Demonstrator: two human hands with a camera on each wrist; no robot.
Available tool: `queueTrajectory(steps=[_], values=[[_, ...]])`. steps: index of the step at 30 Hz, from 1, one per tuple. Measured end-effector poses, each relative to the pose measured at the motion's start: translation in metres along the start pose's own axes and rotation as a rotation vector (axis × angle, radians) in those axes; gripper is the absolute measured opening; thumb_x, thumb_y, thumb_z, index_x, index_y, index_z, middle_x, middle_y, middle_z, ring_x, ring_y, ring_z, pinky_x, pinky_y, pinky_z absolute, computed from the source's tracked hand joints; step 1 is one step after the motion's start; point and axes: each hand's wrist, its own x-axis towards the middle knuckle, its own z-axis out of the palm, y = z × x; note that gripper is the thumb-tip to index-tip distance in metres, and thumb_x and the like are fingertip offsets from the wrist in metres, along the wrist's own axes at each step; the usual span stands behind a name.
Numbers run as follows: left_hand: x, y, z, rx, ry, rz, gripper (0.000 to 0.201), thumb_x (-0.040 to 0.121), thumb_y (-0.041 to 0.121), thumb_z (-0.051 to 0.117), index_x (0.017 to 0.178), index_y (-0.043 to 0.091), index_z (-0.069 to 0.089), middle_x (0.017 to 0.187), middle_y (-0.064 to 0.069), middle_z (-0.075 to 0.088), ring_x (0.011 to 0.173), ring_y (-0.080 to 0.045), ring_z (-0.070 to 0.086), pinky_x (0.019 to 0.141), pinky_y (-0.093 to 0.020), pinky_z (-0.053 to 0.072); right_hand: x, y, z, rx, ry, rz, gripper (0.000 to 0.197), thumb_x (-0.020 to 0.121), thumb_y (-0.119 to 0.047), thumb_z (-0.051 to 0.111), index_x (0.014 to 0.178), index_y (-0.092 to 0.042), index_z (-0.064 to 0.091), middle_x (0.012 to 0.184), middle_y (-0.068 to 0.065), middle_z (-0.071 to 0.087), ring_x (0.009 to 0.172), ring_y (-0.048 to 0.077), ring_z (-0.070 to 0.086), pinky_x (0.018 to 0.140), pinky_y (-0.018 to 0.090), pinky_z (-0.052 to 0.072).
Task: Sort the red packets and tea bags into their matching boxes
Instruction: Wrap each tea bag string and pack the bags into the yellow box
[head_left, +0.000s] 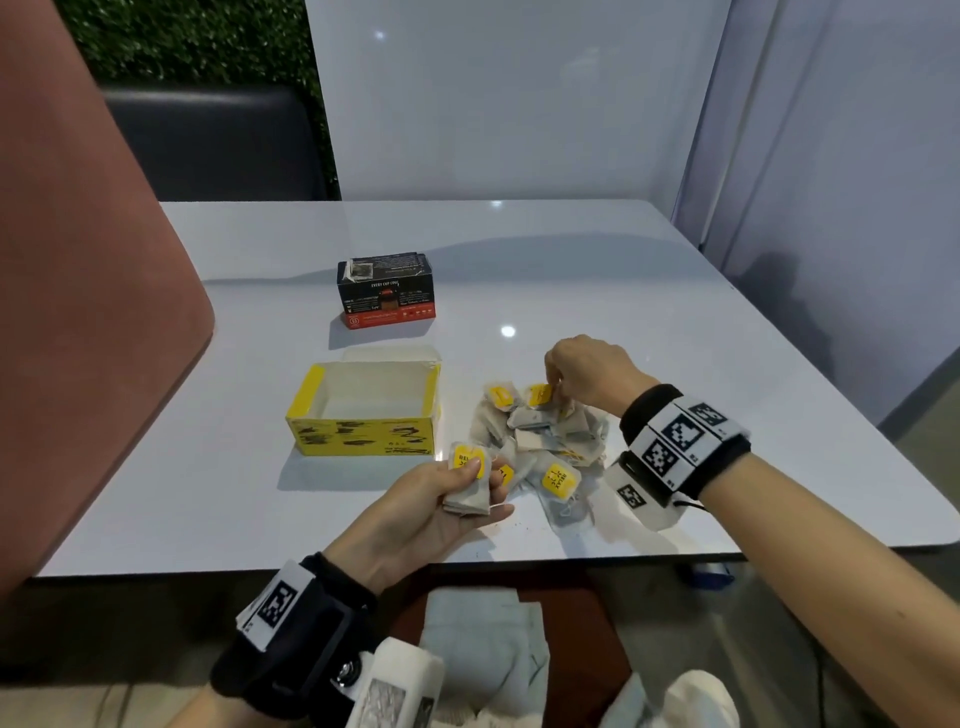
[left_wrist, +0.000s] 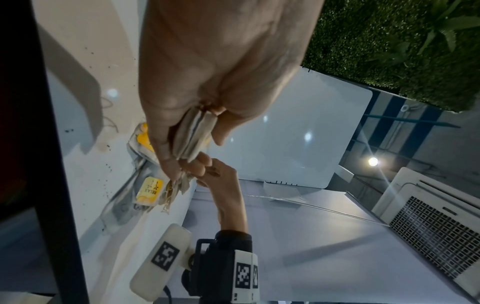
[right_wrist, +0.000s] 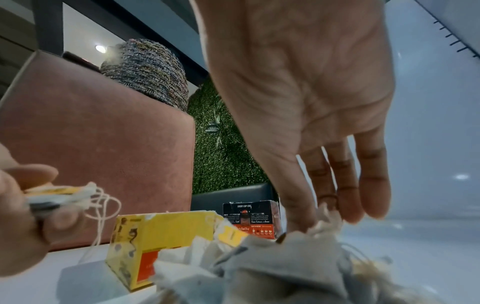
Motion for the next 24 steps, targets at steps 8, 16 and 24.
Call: queueTrajectory(steps=[8, 16, 24], values=[[0.006, -0.004, 0.010, -0.113, 0.024, 0.024, 0.034, 0.088, 0.032, 0.049, 0.099, 0.002, 0.057, 0.080, -0.010, 0.061, 0.075, -0.018, 0.061, 0.086, -0.037, 0.053, -0.022, 0.013, -0.012, 0.576, 0.174, 0.074, 0.016, 0.079, -0.004, 0.064, 0.072, -0.016, 0.057, 0.079, 0.005, 0.068, 0.075, 0.021, 0.063, 0.064, 0.029, 0.051], [0.015, -0.006, 0.017, -0.184, 0.100, 0.007, 0.037, 0.095, 0.033, 0.044, 0.112, 0.002, 0.056, 0.092, -0.015, 0.066, 0.092, -0.024, 0.062, 0.085, -0.037, 0.052, -0.038, -0.012, 0.000, 0.514, 0.291, 0.006, 0.015, 0.083, -0.020, 0.066, 0.095, -0.014, 0.060, 0.089, 0.000, 0.064, 0.082, 0.017, 0.060, 0.068, 0.030, 0.048], [0.012, -0.002, 0.001, -0.281, 0.126, -0.003, 0.038, 0.095, 0.030, 0.044, 0.120, 0.002, 0.049, 0.094, -0.017, 0.064, 0.095, -0.027, 0.061, 0.082, -0.039, 0.052, -0.027, -0.027, 0.016, -0.072, 0.050, -0.177, 0.026, 0.087, -0.032, 0.054, 0.104, -0.013, 0.060, 0.102, 0.007, 0.061, 0.096, 0.027, 0.057, 0.062, 0.031, 0.039]])
